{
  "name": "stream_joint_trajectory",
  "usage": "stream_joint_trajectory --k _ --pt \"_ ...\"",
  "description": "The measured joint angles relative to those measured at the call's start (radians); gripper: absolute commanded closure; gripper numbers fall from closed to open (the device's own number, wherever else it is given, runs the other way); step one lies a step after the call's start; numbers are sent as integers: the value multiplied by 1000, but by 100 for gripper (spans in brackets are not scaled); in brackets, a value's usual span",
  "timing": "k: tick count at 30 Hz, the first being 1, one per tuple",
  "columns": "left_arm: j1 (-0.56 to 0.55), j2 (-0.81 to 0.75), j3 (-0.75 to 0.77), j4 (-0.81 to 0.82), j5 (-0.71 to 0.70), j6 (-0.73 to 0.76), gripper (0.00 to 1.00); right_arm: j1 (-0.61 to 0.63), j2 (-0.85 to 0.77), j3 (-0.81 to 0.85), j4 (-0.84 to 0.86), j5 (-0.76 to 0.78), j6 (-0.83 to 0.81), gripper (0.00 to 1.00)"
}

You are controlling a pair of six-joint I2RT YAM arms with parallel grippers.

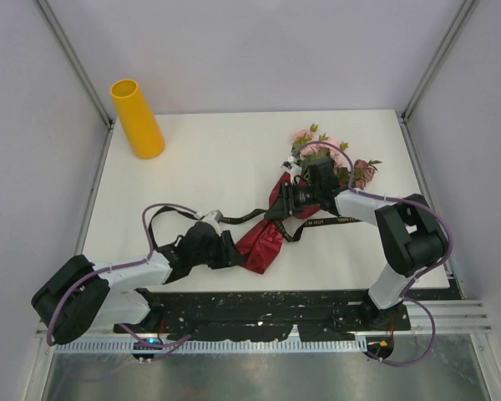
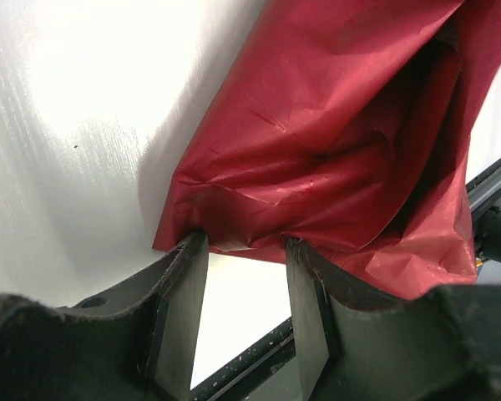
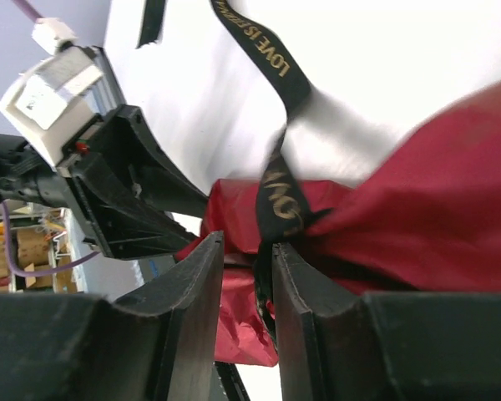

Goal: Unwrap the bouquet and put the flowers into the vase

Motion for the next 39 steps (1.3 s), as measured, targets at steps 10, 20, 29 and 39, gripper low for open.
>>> stream_joint_trajectory --k 10,20,29,39 --pt "-13 10 13 3 -12 -3 51 1 0 -57 169 -81 132 66" --pt "-17 25 22 8 -14 -6 51 -9 -19 -119 397 -102 340 64" --pt "-21 35 27 10 -20 -6 51 -10 -64 -122 473 -115 390 54" --pt "-22 53 39 21 -19 -6 51 -40 -108 -125 431 -83 357 72"
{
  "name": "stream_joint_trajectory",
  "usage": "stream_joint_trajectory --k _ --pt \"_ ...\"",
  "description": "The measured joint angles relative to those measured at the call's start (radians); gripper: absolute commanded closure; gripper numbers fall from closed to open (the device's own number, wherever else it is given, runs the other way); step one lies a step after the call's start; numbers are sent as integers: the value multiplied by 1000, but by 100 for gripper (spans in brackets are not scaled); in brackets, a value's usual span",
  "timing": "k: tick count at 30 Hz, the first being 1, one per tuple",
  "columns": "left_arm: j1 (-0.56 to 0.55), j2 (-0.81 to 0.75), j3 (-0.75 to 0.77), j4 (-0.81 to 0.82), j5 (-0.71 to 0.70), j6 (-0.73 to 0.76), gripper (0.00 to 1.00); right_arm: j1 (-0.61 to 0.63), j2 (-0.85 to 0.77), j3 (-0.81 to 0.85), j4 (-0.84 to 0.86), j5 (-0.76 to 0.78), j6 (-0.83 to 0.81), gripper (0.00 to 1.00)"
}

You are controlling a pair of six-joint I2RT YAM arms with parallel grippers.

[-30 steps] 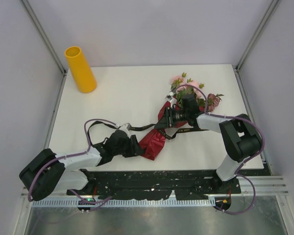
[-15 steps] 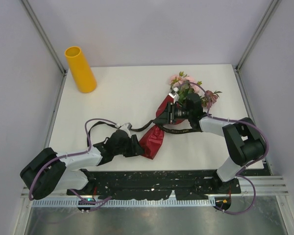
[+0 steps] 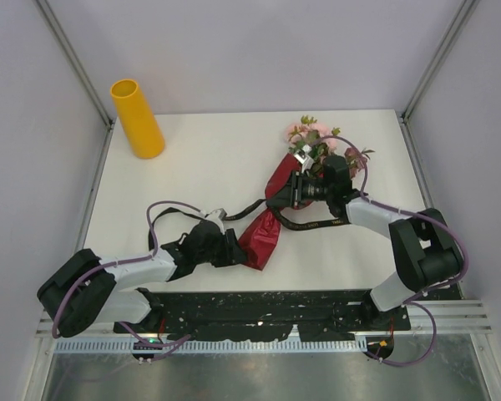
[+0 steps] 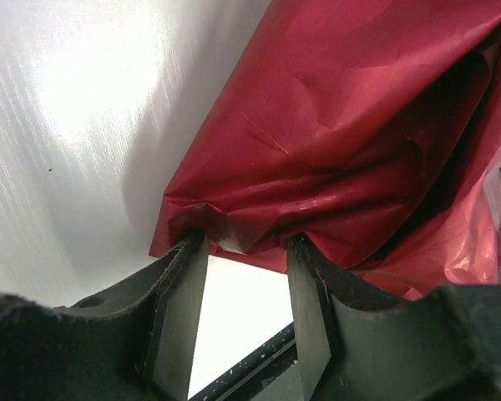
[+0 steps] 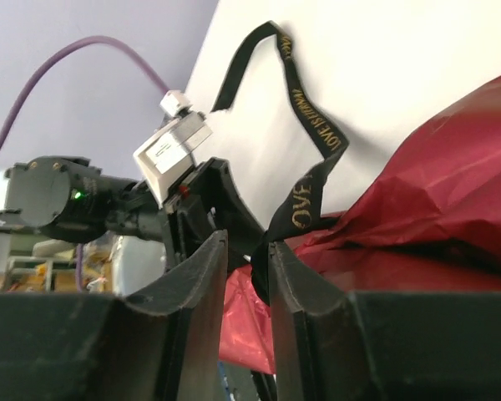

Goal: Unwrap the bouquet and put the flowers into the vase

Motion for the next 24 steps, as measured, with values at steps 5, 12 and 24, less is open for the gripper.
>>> stream_joint_trajectory --k 5,12,24 --pt "0 0 0 1 0 0 51 -2 -67 29 -233 110 -180 88" --pt "-6 5 5 0 -5 -3 51 1 -124 63 -455 242 -321 90" --pt "-18 11 6 4 -23 -15 51 118 -156 150 -748 579 -538 64"
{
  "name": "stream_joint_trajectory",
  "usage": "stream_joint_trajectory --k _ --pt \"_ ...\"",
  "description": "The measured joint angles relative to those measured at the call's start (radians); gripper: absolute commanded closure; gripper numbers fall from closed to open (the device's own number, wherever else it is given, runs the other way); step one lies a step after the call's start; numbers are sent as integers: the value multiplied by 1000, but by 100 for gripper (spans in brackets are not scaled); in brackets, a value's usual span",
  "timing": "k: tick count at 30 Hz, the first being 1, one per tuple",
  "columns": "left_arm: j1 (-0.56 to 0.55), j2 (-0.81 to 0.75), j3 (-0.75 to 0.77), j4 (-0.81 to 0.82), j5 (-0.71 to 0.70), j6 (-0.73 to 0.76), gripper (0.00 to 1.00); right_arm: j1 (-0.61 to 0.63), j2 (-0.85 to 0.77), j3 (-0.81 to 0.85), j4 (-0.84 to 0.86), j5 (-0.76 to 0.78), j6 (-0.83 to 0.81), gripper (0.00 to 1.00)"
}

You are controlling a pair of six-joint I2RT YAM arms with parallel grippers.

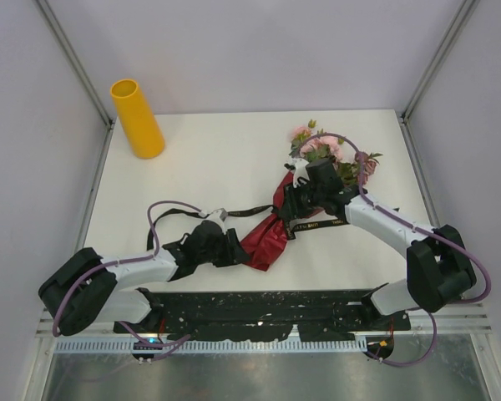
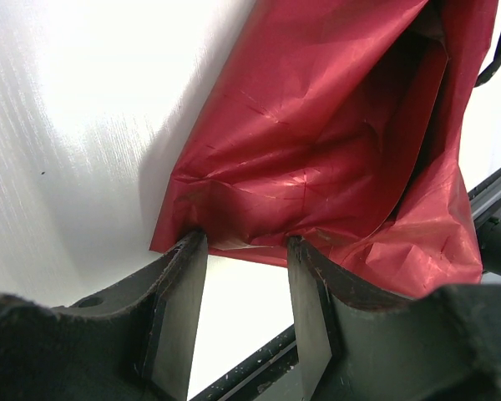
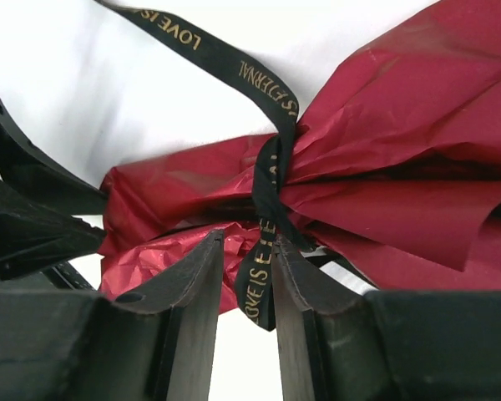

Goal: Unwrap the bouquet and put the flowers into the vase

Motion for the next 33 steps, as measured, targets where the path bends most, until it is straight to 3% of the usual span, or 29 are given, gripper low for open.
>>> stream_joint_trajectory --k 8,18,20,25,33 --pt "-6 4 5 3 -5 0 51 75 43 91 -82 136 -82 60" --pt "-8 4 5 3 -8 -3 51 96 127 141 -118 206 -119 61" --pt "-8 4 5 3 -8 -3 51 96 137 141 -119 209 -121 64" --pt "-8 4 5 3 -9 -3 51 96 149 141 -119 208 -127 83" --pt "-11 14 6 2 -13 -4 51 96 148 141 -118 225 -132 88"
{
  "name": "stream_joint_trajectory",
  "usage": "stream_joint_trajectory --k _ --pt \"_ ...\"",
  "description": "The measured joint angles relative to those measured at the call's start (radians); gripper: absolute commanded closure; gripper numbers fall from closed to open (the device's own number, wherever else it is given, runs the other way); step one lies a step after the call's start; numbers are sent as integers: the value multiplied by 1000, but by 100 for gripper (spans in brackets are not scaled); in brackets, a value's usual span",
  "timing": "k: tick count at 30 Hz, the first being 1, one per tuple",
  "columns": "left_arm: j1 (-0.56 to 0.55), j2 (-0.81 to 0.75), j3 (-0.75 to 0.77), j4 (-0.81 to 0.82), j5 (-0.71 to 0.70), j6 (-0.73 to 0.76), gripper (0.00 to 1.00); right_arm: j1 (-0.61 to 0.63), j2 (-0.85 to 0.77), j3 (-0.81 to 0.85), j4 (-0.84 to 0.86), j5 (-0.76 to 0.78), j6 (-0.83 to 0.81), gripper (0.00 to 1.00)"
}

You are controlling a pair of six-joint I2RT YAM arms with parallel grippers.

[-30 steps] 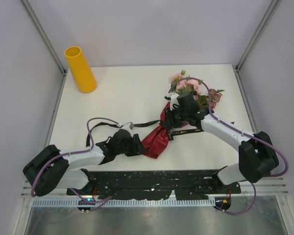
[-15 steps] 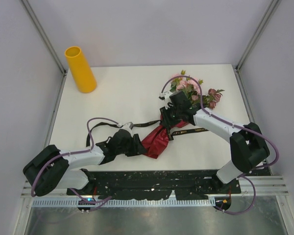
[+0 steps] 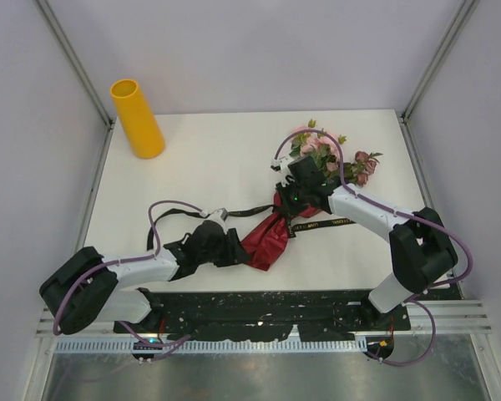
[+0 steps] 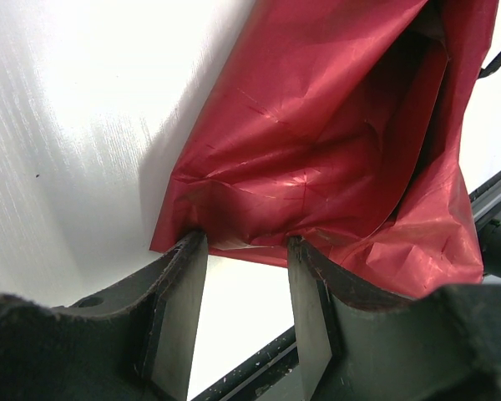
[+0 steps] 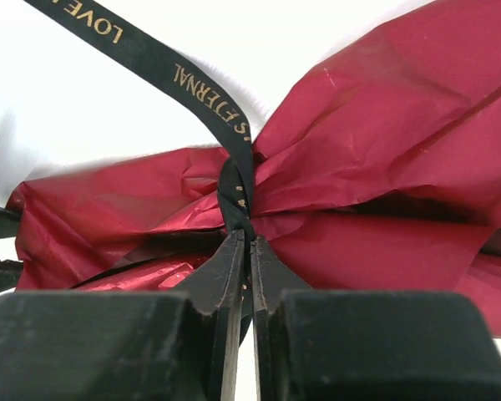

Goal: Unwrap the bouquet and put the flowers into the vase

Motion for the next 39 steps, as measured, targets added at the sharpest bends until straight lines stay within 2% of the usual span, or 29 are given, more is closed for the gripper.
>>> stream_joint_trajectory --k 3,5,8,11,14,16,20,21,22,23,27,29,30,31,32,39 --pt "0 14 8 -3 0 -3 51 0 -2 0 0 24 2 88" --pt "-1 23 13 -2 0 -4 51 0 -8 0 0 39 4 94" --pt "-2 29 19 -2 0 -6 51 0 -27 0 2 43 9 94" --pt "-2 29 20 -3 0 -7 51 0 -45 0 4 44 13 89" --pt "-2 28 20 -3 0 -9 51 1 -53 0 5 45 18 89" --pt "-2 28 20 -3 0 -13 51 0 -55 0 5 44 20 94" --pt "-2 29 23 -4 -1 -15 51 1 -58 0 6 39 22 95" --pt "-2 29 24 -5 0 -15 51 1 -58 0 8 36 23 92" --pt "-2 29 26 -5 0 -16 51 0 -59 0 10 32 25 84" --pt "-2 29 27 -5 0 -17 51 0 -60 0 11 28 29 83" --pt "-3 29 29 -6 0 -18 51 0 -70 -2 31 -7 45 87" --pt "-4 31 31 -7 -1 -18 51 -2 -72 -7 42 -35 48 69" --pt "-4 31 31 -7 -1 -18 51 -6 -72 -9 44 -57 53 55" --pt "-4 31 32 -7 -1 -18 51 -11 -71 -11 47 -80 60 49" --pt "-5 31 32 -7 -1 -18 51 -17 -69 -13 48 -103 67 45" --pt "-8 31 32 -7 -6 -18 51 -72 -24 -13 55 -211 82 36"
